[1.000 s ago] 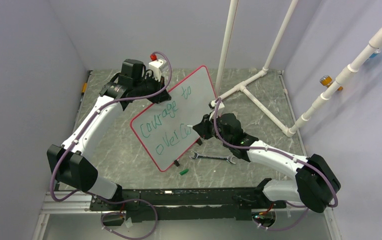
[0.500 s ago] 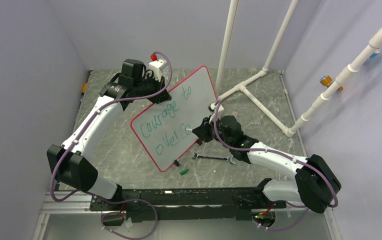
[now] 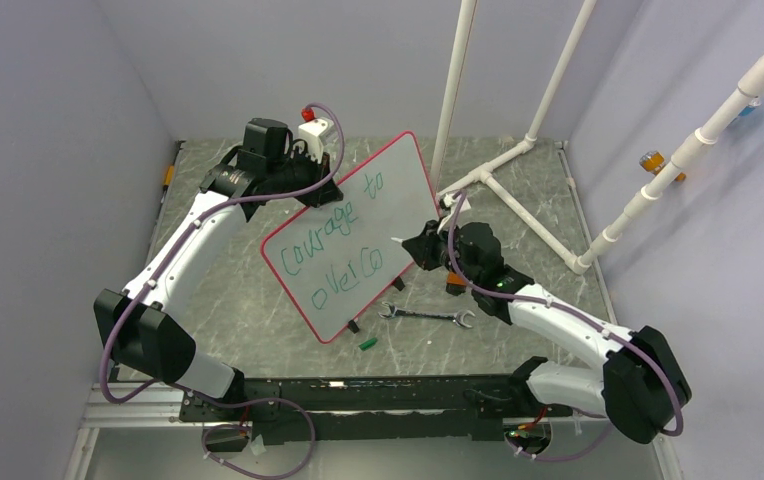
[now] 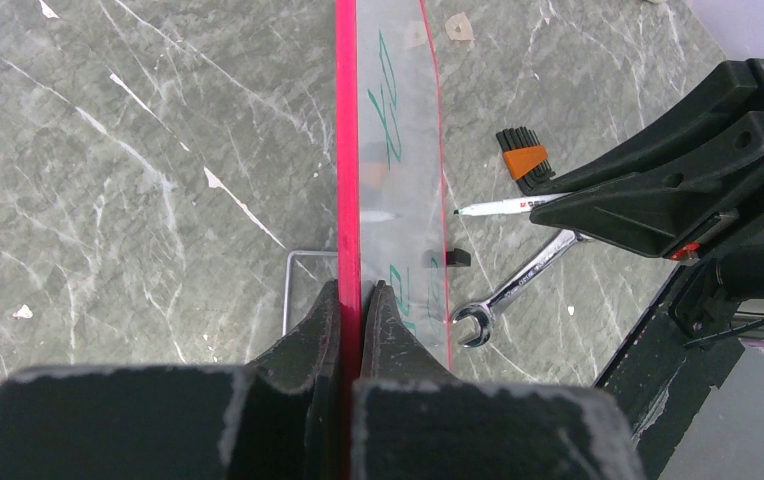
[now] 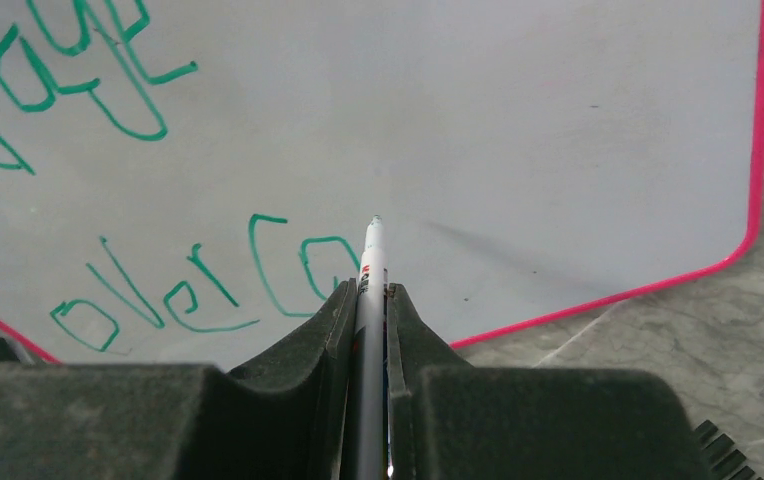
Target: Write a sentence on the whiteboard
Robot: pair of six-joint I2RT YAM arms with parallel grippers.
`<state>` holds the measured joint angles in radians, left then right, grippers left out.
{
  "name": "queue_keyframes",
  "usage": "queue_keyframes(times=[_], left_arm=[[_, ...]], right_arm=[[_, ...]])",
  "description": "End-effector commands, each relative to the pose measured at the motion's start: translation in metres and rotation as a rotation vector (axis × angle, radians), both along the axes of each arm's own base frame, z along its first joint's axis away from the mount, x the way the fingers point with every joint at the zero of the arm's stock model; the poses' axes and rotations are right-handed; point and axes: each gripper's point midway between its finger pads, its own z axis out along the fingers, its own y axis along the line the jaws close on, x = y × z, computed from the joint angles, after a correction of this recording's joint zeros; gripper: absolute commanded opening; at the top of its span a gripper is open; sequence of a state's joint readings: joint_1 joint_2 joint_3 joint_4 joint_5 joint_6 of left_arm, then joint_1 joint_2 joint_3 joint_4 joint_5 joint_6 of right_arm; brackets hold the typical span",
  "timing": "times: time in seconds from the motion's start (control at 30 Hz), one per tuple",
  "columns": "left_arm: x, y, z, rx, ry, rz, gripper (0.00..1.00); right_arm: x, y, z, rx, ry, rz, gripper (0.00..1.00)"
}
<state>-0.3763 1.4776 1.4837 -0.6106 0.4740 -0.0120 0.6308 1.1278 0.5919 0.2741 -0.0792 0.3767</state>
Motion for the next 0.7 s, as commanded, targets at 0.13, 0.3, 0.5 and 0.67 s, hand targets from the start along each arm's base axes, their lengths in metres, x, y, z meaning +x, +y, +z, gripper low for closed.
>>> queue_keyframes(times=[0.13, 0.3, 0.5, 0.67], left_arm=[[0.009, 0.023, -0.011, 0.147, -0.063, 0.036, 0.0], [0.009, 0.023, -0.011, 0.148, -0.066, 0.038, 0.0], [0.009, 0.024, -0.012, 0.15, -0.062, 0.039, 0.0], [0.009, 0.024, -0.011, 0.151, -0.063, 0.039, 0.0]], right_arm=[[0.011, 0.016, 0.019, 0.031, -0.049, 0.051, 0.0], [0.012, 0.017, 0.006, 0.024, -0.02, 0.05, 0.0], [0.007, 0.014, -0.013, 0.008, 0.017, 0.051, 0.0], [0.001, 0.009, -0.03, -0.002, 0.049, 0.044, 0.0]])
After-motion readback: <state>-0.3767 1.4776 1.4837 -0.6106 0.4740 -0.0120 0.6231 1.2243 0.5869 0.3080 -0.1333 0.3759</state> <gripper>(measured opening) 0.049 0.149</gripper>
